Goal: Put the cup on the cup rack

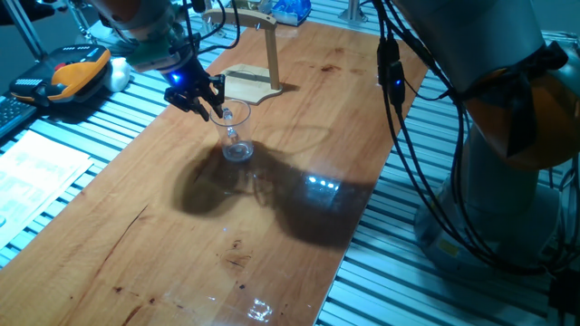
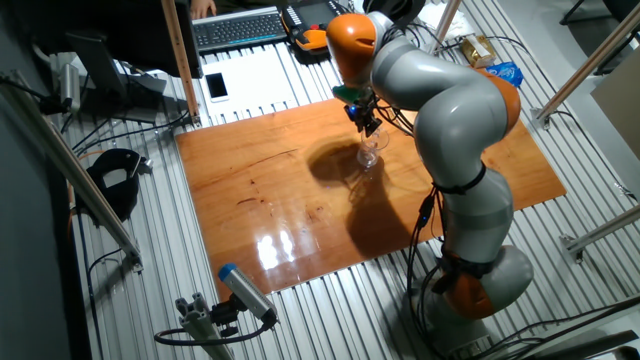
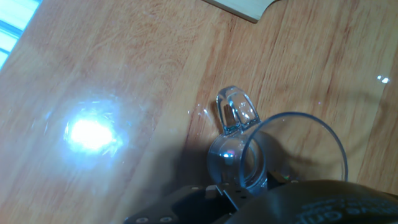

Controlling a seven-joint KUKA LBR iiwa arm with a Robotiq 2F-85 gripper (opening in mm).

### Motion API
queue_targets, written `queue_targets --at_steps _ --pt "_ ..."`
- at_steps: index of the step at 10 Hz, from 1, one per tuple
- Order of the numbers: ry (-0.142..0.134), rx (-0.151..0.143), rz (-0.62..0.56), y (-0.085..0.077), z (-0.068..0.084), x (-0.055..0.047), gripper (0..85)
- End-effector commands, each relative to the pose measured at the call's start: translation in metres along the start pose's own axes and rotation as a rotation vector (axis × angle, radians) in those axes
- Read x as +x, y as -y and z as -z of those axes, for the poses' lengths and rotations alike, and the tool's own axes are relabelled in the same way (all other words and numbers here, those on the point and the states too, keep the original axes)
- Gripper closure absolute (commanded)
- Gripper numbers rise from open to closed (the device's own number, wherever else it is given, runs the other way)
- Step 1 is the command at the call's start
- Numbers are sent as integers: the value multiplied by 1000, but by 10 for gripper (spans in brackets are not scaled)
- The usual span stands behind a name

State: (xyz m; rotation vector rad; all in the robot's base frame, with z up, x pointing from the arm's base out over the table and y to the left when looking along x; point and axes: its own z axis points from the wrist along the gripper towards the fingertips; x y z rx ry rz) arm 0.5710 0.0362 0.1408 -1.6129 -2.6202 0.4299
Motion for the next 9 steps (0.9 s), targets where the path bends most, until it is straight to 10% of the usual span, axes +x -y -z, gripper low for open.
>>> queue_targets --at_steps 1,9 --pt "-2 -1 0 0 0 0 510" --pt "-7 -14 28 4 -3 -3 510"
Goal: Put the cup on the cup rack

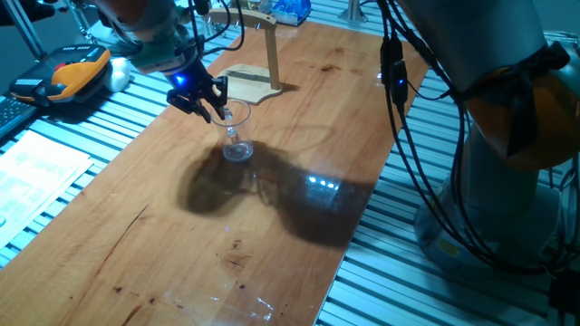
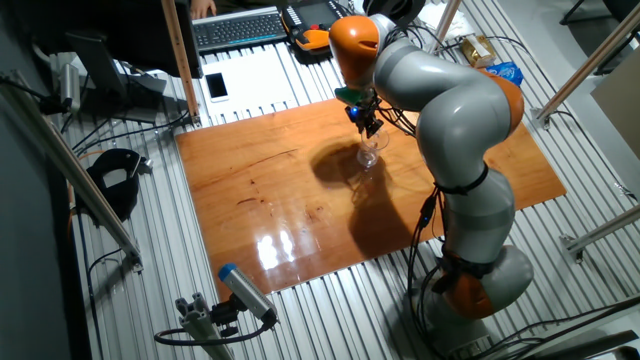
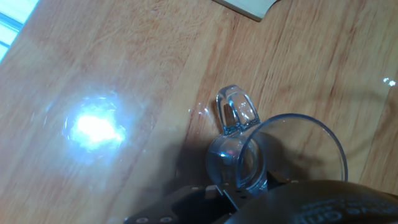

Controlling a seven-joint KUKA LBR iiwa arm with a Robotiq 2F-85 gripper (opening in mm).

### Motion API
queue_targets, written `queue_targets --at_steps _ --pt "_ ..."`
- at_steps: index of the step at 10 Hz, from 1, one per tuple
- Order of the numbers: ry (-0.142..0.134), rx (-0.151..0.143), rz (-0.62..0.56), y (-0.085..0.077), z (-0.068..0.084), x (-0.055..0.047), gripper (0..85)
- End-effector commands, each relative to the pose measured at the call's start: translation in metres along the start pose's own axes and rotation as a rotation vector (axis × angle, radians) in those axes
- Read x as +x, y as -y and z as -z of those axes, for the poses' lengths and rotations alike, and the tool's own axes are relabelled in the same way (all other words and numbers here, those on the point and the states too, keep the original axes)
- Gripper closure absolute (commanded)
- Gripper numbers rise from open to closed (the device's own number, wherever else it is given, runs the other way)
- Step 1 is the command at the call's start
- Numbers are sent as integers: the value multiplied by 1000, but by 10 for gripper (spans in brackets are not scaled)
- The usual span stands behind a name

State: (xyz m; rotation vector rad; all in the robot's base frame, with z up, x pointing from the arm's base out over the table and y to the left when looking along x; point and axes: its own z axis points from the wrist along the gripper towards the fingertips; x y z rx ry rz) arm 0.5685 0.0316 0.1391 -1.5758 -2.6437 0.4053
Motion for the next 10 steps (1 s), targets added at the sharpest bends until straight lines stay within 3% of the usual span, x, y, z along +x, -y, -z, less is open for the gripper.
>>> queue_targets --at_steps 1,2,3,6,7,10 --pt "-1 -2 4 0 0 0 510" --pt "-5 -7 13 1 1 0 510" --pt "-8 -8 18 1 1 0 680" --pt "-9 -12 32 2 0 0 680" --pt "-7 -13 44 3 1 0 850" --pt "5 -6 81 7 7 -1 850"
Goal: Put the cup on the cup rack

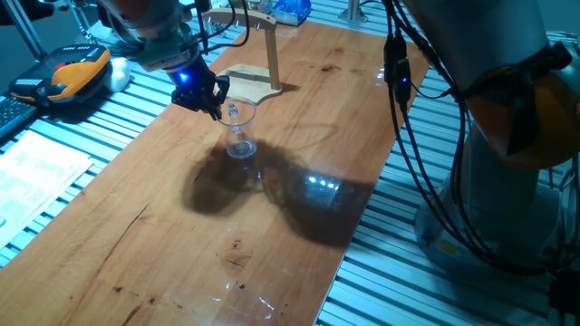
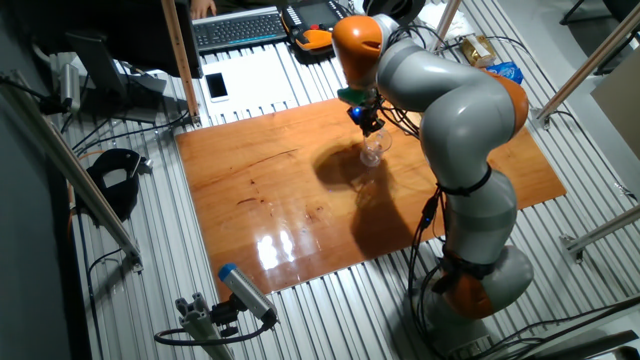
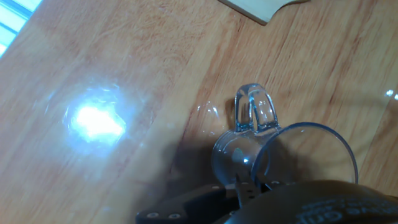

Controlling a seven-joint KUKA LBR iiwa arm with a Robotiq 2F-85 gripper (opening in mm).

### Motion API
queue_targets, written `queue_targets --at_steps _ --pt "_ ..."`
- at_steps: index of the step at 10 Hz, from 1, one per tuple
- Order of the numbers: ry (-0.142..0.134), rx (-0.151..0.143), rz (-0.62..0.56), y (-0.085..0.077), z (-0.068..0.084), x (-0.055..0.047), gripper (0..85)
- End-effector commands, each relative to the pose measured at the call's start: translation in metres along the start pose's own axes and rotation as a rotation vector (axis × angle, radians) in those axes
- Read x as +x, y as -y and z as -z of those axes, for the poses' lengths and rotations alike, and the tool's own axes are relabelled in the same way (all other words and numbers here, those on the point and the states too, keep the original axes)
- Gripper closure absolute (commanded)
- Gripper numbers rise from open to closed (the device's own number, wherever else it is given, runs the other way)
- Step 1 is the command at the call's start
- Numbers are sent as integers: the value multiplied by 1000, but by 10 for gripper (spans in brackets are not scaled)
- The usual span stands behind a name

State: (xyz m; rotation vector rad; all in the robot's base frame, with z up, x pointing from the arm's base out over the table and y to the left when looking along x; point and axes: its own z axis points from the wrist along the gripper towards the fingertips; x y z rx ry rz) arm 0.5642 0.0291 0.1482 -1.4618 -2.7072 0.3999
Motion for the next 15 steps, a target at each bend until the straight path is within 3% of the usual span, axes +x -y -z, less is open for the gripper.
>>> queue_targets --at_steps 1,3,5,6,8,11,12,15 --pt "12 0 13 1 1 -1 850" --pt "54 -21 45 3 5 -6 850" --pt "100 -87 75 9 15 -20 850" --pt "116 -106 81 10 25 -27 850" --pt "143 -106 99 11 49 -37 850" --pt "175 -167 170 20 58 -44 850" --pt "186 -175 199 22 59 -44 850" --pt "184 -186 193 24 60 -44 850"
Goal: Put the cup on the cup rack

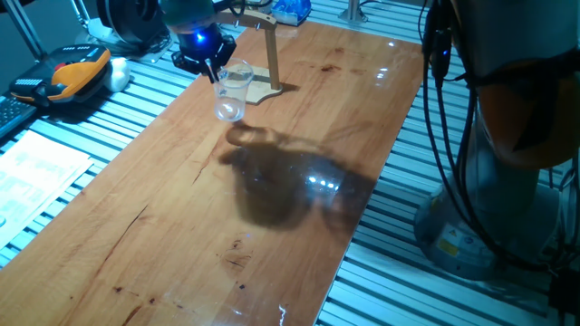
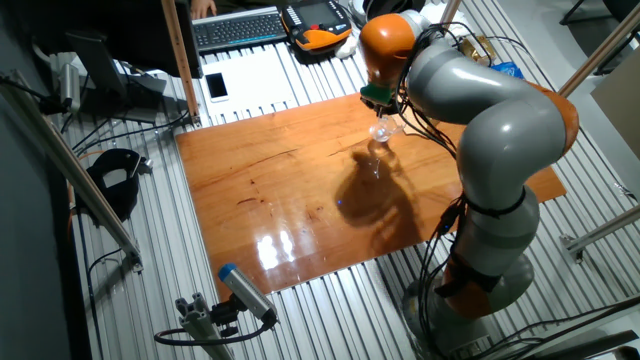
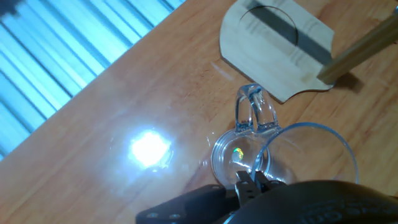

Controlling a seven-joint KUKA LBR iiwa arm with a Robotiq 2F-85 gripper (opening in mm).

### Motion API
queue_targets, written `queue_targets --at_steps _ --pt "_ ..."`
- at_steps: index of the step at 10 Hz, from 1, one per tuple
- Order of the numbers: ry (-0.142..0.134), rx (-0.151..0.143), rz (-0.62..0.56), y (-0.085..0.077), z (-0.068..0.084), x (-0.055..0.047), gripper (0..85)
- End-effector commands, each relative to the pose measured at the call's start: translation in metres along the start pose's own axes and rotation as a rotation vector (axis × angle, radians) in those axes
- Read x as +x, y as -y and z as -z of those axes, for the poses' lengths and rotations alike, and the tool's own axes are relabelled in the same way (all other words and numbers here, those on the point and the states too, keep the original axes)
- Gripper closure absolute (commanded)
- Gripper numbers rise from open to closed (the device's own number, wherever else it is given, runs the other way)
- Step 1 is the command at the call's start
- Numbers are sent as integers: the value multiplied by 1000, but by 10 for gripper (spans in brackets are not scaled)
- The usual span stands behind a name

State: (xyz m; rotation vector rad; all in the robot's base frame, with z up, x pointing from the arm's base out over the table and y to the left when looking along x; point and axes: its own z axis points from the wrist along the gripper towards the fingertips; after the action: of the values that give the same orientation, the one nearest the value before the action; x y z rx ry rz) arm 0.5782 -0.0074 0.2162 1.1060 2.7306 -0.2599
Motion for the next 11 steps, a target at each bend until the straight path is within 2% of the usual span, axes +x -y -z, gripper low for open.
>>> queue_targets --at_steps 1,4,8,9,11 --pt "-1 -1 -17 3 2 -1 850" --pt "4 7 -20 18 9 -9 850" --pt "47 16 35 33 18 -9 850" --pt "71 34 40 36 21 -8 850" --pt "92 55 27 42 23 -9 850"
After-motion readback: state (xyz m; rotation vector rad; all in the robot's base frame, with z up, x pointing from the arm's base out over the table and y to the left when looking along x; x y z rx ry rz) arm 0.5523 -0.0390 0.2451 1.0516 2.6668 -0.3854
